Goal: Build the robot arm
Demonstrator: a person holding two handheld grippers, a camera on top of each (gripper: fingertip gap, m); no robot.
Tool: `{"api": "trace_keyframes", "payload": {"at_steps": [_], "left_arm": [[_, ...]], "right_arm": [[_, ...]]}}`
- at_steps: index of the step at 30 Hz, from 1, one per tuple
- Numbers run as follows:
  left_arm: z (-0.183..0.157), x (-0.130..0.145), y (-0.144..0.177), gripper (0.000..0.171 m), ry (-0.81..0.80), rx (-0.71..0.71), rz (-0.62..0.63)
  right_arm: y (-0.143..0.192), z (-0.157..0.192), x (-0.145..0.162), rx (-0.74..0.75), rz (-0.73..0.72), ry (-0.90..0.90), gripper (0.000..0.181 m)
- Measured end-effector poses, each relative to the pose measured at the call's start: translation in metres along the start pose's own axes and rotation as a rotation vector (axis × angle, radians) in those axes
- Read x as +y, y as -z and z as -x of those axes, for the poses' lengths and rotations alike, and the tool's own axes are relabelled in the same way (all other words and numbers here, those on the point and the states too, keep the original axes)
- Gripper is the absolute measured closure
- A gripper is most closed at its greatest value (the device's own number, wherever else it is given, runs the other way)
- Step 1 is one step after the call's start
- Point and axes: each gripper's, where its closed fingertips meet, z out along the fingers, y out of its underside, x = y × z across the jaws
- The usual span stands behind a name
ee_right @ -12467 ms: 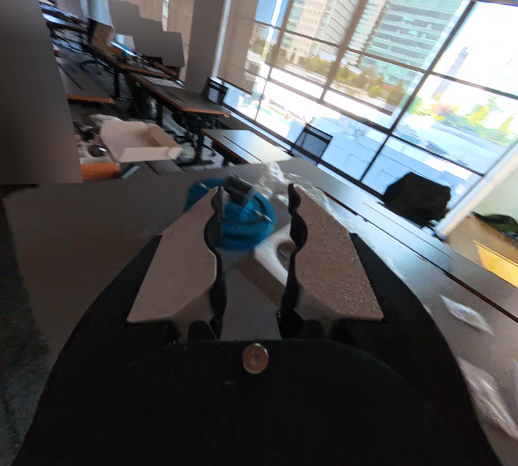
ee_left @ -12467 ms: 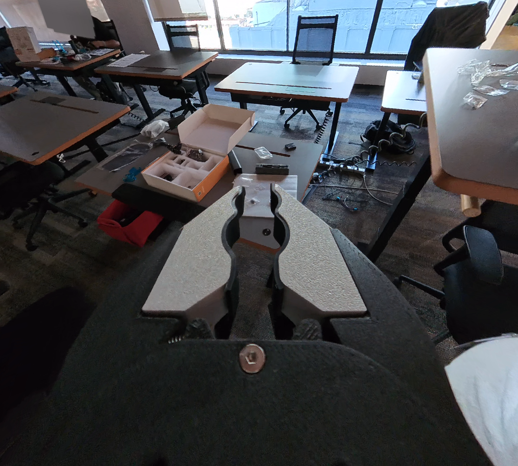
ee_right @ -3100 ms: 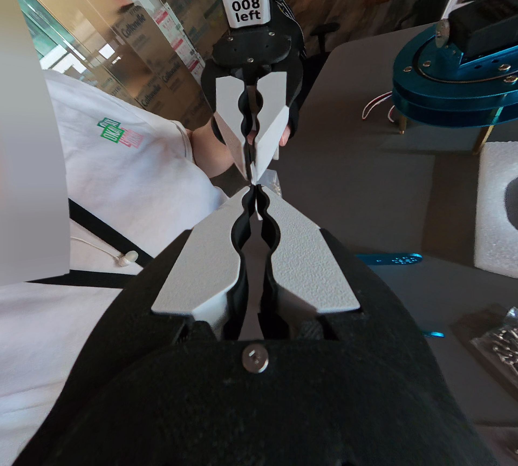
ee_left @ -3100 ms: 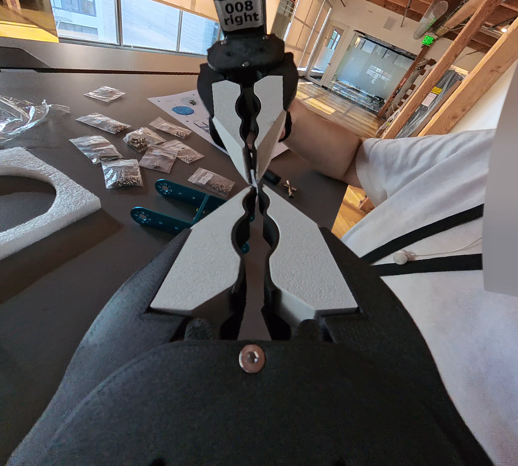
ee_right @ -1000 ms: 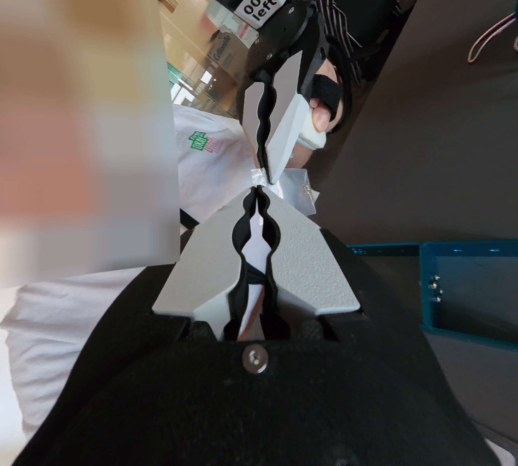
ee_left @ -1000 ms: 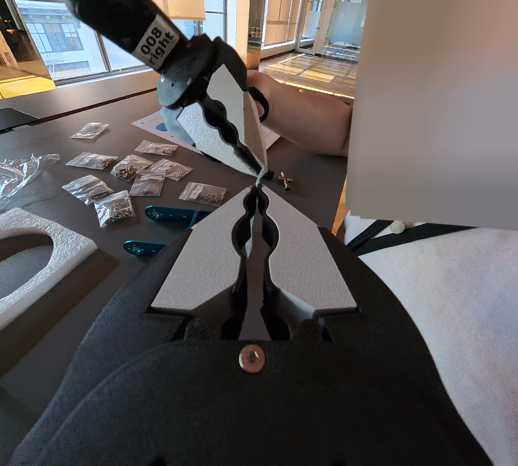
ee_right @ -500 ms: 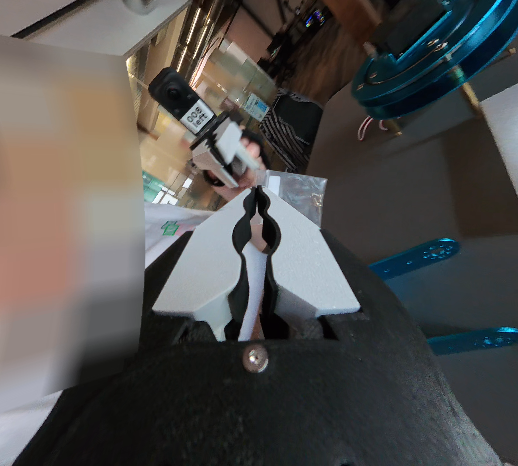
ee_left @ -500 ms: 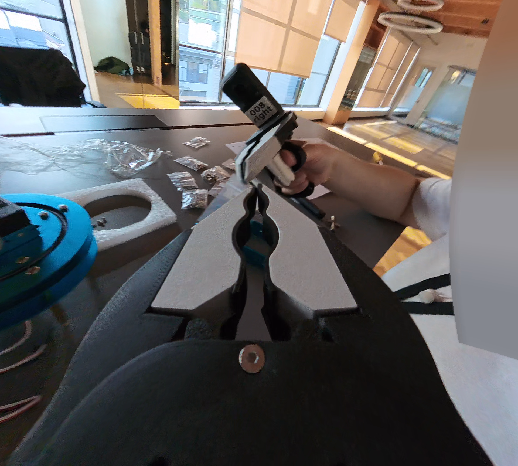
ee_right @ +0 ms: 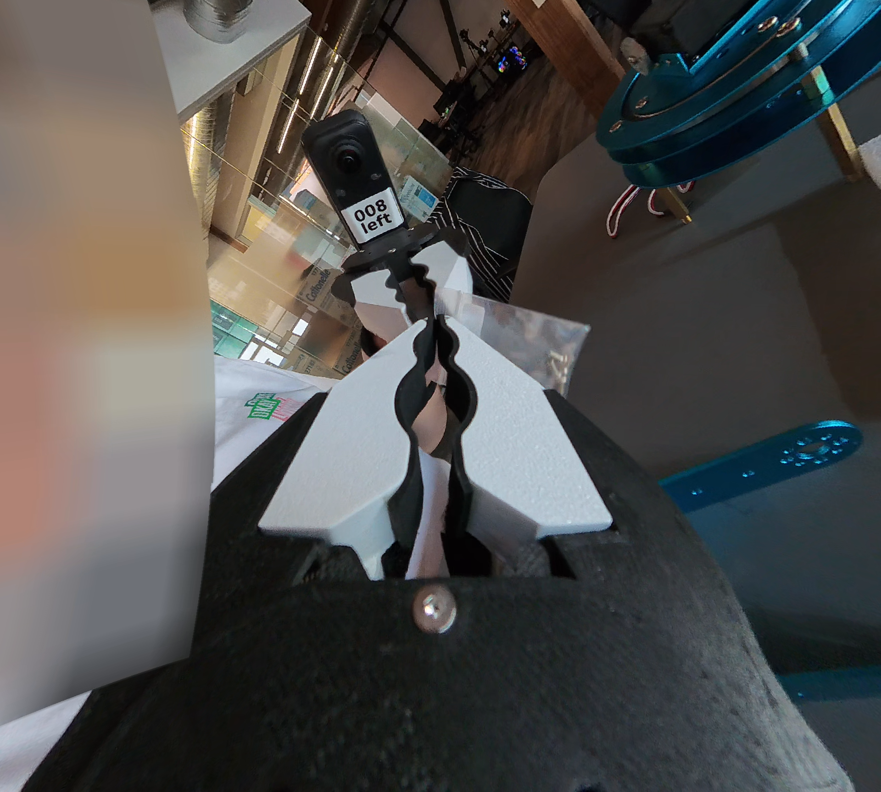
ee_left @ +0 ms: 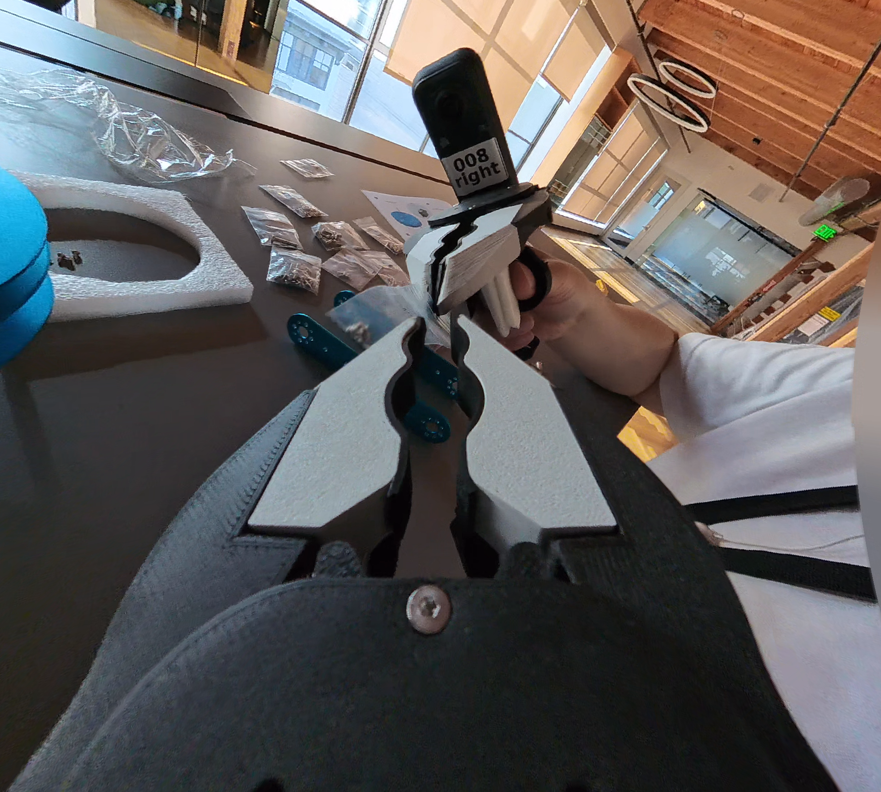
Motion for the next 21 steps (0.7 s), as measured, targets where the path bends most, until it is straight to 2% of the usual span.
{"api": "trace_keyframes", "payload": {"at_steps": [7,14,19,21], "left_arm": [[-0.003,-0.001,0.003,0.171,0.003,0.051,0.0],[0.001,0.0,0.0,0.171,0.029,0.088,0.006],[0.025,0.011,-0.001,0.171,0.006,-0.01,0.067],[0.028,0.014,-0.004,0.171,-0.009,-0.034,0.084]], "right_arm": [[0.001,0.002,0.0,0.005,0.021,0.022,0.181],[0.005,0.0,0.0,0.047,0.042,0.063,0.181],[0.011,-0.025,0.004,0.234,0.1,0.183,0.181],[0.01,-0.028,0.006,0.26,0.105,0.2,0.181]]}}
